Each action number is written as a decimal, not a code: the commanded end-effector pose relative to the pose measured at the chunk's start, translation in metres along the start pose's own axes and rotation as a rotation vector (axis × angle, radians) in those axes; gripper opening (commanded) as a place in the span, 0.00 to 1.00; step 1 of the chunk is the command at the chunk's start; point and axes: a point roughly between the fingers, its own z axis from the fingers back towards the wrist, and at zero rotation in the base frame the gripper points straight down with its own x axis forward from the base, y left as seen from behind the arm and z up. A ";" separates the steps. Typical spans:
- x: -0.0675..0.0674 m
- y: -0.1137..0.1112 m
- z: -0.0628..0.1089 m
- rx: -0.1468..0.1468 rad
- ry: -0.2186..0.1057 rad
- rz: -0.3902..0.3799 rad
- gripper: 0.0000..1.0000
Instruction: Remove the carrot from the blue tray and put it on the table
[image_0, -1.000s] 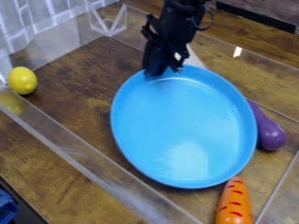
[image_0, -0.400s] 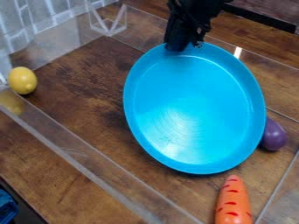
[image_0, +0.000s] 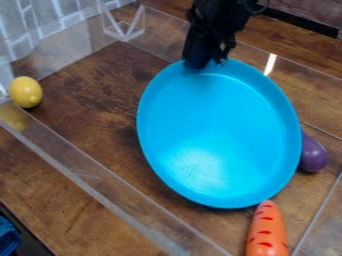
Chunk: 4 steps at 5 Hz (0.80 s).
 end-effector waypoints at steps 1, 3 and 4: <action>-0.015 0.013 0.018 0.035 -0.041 0.044 0.00; -0.013 0.033 0.009 0.049 -0.021 0.048 0.00; -0.003 0.041 0.006 0.064 -0.015 0.030 0.00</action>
